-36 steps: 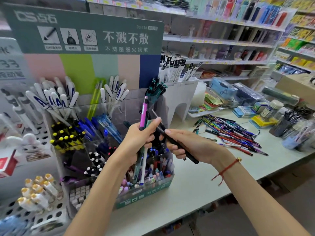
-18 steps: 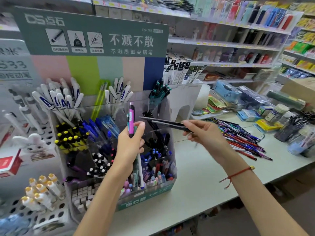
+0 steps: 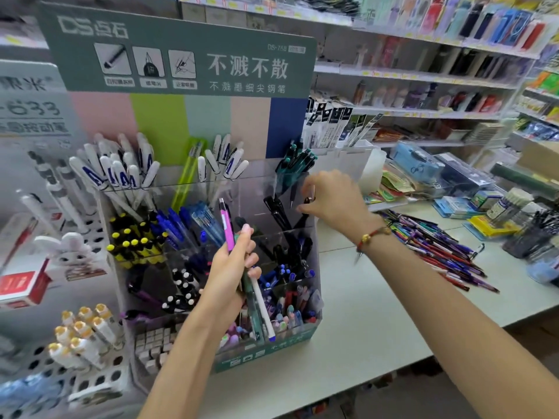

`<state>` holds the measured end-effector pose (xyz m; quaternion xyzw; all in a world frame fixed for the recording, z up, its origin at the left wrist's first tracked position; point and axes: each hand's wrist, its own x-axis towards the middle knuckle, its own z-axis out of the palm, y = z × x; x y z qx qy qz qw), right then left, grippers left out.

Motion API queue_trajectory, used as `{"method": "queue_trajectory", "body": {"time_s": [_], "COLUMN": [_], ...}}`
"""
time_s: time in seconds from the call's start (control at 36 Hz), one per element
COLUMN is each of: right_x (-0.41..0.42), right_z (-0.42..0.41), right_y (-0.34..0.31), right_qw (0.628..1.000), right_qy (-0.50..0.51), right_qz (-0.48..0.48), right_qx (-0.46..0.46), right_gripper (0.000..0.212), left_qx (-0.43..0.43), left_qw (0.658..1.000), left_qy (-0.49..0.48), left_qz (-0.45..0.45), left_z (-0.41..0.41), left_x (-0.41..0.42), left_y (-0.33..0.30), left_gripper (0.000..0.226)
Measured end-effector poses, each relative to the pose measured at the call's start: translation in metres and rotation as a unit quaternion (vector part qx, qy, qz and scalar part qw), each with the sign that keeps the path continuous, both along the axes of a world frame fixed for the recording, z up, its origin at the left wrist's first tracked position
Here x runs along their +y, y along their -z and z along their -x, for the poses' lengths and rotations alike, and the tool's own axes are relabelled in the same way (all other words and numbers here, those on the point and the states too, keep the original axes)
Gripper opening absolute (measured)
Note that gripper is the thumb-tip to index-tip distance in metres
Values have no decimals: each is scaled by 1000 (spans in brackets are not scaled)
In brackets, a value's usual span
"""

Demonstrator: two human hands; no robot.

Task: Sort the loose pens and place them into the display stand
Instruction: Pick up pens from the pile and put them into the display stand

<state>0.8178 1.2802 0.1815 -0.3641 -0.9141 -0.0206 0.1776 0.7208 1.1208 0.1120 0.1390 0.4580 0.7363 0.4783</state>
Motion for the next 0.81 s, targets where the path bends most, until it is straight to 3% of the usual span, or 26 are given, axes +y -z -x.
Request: {"method": "queue_trajectory", "body": {"time_s": [0.11,0.19,0.25,0.36,0.42,0.47,0.5,0.56,0.58,0.64,0.81], "right_x": [-5,-11,-15,-23,-37,-57,-67,-81,-86,-92,-98], "right_z": [2,-5,-10,-22,-29,-35,-37,-39,-41,-45,-44], "right_y": [31,49,59,73,71,66,62,55,54,53,48], "right_qw": [992,981,981,984,980,970,964,921,895,878,871], "right_qy": [0,-31,-57,-72,-68,-67,-70,-73,-85,-136,-155], "right_qz": [-34,3,9,-96,-89,0,99,346,423,457,457], "right_qx": [123,191,185,129,168,232,236,164,111,50,88], "right_gripper": [30,24,24,36,37,18,13,34,44,52,32], "left_qx": [-54,-87,-101,-94,-83,-85,-85,-75,-68,-53,-12], "left_qw": [998,995,993,993,993,991,989,988,988,987,989], "left_qy": [12,11,10,-3,-15,-42,-60,-87,-95,-105,-84], "left_qz": [-22,-42,-55,-70,-81,-96,-101,-103,-105,-113,-123], "left_z": [0,0,0,-2,-5,-9,-11,-15,-17,-21,-19], "left_x": [0,1,1,1,0,1,1,4,5,6,1], "left_y": [0,0,0,1,1,2,2,3,3,3,1], "left_gripper": [10,8,7,7,8,11,12,13,13,13,22]}}
